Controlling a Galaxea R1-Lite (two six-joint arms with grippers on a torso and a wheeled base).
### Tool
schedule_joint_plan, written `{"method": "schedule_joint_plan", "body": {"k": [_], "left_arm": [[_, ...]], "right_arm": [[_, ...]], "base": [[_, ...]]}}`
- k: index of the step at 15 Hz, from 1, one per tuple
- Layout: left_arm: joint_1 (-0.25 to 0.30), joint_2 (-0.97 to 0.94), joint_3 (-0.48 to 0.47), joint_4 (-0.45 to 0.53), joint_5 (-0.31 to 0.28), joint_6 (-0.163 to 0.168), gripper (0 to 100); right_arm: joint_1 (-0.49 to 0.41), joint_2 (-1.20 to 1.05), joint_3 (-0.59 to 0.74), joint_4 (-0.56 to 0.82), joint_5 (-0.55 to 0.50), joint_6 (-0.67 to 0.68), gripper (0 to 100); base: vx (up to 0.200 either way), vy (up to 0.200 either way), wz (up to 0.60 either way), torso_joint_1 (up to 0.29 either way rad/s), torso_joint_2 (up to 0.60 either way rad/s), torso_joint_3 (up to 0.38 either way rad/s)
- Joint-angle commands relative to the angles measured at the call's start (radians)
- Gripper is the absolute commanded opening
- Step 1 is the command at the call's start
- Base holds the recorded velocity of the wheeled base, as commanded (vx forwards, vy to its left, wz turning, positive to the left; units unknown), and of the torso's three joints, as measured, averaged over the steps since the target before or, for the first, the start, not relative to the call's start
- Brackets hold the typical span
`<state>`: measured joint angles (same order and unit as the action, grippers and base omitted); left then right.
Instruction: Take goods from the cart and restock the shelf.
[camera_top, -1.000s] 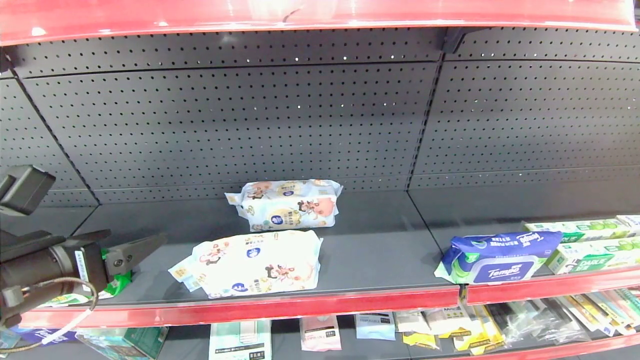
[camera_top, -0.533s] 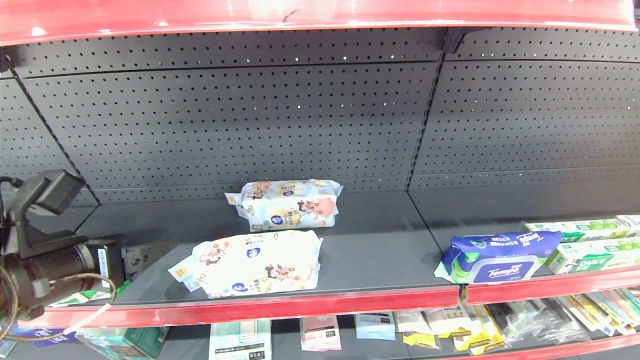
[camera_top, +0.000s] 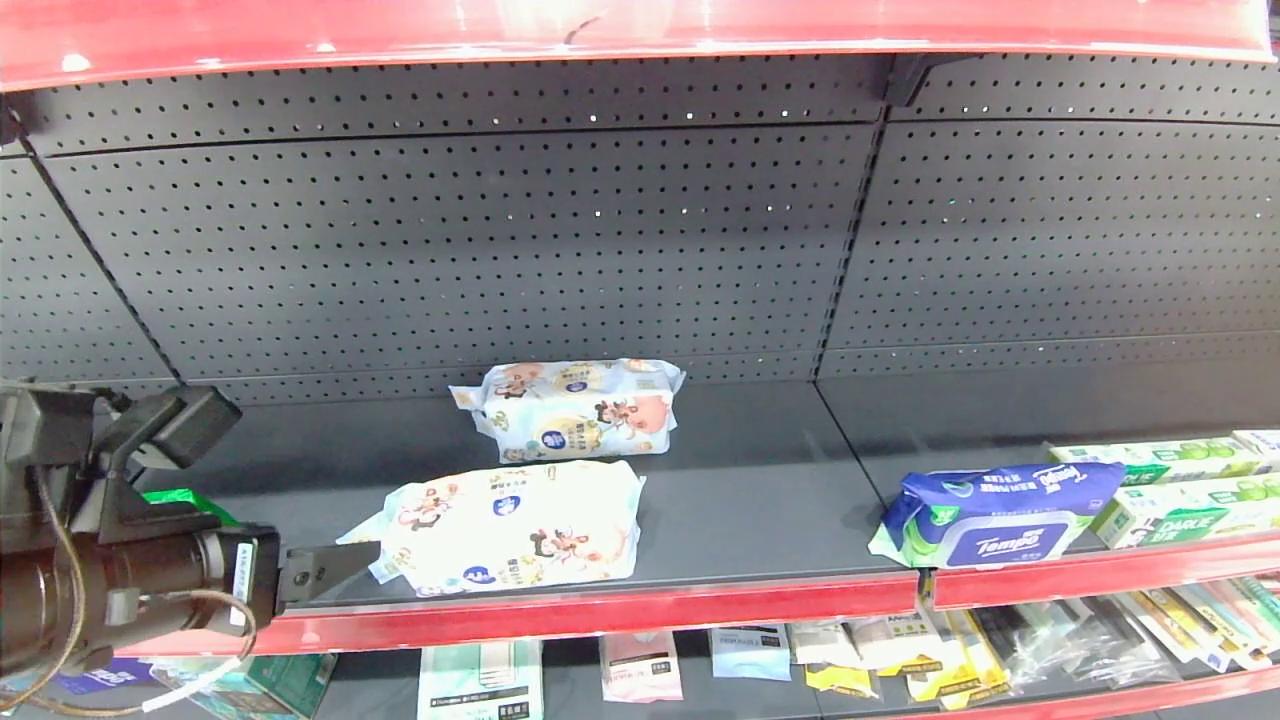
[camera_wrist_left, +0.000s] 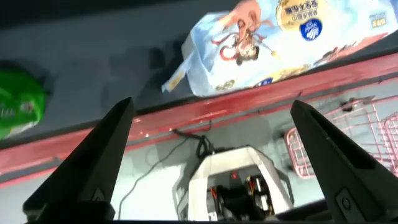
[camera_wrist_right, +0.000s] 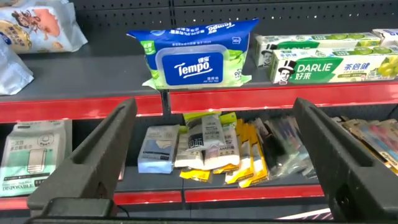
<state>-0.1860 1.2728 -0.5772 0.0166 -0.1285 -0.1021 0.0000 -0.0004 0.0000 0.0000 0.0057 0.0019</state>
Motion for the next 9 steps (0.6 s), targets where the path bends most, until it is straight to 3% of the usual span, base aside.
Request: {"method": "schedule_joint_plan", "body": {"k": [1, 5, 6, 8, 9], "left_arm": [[0.013, -0.044, -0.041, 0.063, 0.001, -0.001, 100], [0.065, -0.001, -0.036, 0.077, 0.049, 0.001, 100], [0.074, 0.019, -0.039, 0.077, 0.052, 0.015, 100], [0.108, 0.065, -0.044, 0.075, 0.053, 0.088, 100], [0.111, 0.080, -0.046, 0.072, 0.052, 0.105, 100]], "right_arm": [[0.000, 0.000, 0.000, 0.000, 0.000, 0.000, 100], [0.000, 0.000, 0.000, 0.000, 0.000, 0.000, 100], [0.000, 0.000, 0.000, 0.000, 0.000, 0.000, 100], [0.000, 0.000, 0.000, 0.000, 0.000, 0.000, 100], [0.000, 0.000, 0.000, 0.000, 0.000, 0.000, 100]], "base": [[0.000, 0.000, 0.00, 0.000, 0.00, 0.000], [0.000, 0.000, 0.00, 0.000, 0.00, 0.000], [0.000, 0.000, 0.00, 0.000, 0.00, 0.000], [0.000, 0.000, 0.00, 0.000, 0.00, 0.000], [0.000, 0.000, 0.00, 0.000, 0.00, 0.000]]}}
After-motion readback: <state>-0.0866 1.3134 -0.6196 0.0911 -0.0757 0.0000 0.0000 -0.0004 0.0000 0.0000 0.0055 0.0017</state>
